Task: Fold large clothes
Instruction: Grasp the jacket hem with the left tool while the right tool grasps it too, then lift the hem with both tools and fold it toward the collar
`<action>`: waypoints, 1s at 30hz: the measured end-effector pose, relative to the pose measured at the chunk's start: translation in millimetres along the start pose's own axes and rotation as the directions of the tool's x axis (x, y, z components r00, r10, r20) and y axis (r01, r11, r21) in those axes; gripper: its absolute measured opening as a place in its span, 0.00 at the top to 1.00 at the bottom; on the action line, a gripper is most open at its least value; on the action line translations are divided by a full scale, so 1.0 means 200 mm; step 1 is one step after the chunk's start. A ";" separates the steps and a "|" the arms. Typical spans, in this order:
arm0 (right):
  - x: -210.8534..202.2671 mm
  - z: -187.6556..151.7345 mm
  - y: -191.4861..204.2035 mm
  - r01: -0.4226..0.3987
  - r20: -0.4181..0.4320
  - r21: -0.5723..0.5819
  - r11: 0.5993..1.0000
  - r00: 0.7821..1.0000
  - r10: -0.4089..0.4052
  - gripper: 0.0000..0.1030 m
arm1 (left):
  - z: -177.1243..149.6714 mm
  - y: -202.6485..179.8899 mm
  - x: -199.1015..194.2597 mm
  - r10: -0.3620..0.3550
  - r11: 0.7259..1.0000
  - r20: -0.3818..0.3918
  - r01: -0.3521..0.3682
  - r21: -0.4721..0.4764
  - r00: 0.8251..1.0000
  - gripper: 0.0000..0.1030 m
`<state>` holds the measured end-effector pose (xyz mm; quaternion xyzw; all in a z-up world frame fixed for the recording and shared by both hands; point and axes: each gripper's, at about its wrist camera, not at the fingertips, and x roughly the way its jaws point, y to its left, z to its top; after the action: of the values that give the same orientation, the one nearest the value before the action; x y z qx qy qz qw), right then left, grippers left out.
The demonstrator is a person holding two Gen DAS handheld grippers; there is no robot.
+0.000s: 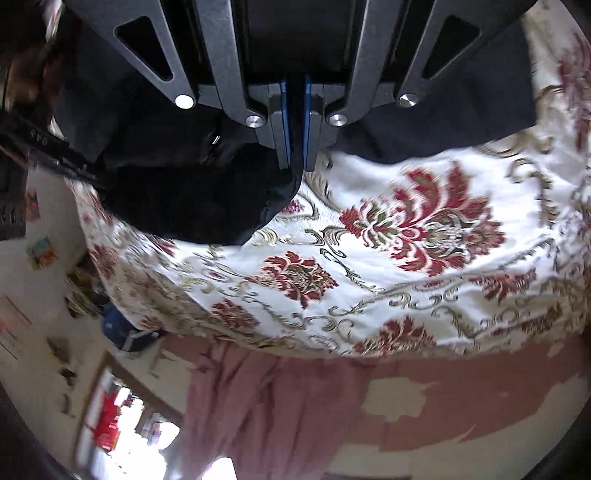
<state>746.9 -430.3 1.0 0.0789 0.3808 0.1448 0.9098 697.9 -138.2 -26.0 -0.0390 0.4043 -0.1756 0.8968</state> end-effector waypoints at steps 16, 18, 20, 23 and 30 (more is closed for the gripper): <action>0.03 -0.39 0.02 0.139 -0.105 -0.297 0.945 0.979 -0.176 0.96 | -0.34 0.01 0.14 0.172 0.970 -0.165 -0.138 0.202 0.971 0.94; -0.02 -0.39 0.02 0.133 -0.084 -0.300 0.945 0.983 -0.166 0.95 | -0.35 0.01 0.07 0.141 0.974 -0.136 -0.113 0.196 0.981 0.92; -0.06 -0.39 0.02 0.134 -0.073 -0.312 0.940 0.984 -0.165 0.95 | -0.35 0.01 -0.03 0.077 0.981 -0.095 -0.058 0.187 0.993 0.92; -0.06 -0.40 0.03 0.140 -0.066 -0.327 0.935 0.983 -0.170 0.95 | -0.34 -0.01 -0.24 -0.091 0.971 0.067 0.073 0.229 0.994 0.92; -0.05 -0.43 0.03 0.144 -0.053 -0.331 0.933 0.984 -0.170 0.95 | -0.19 -0.13 -0.39 -0.243 0.958 0.200 0.203 0.204 0.949 0.91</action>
<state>677.3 -425.2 -49.9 -0.1093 0.3931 0.1356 0.9028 614.9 -132.8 8.5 -0.0226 0.2764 -0.3066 0.9105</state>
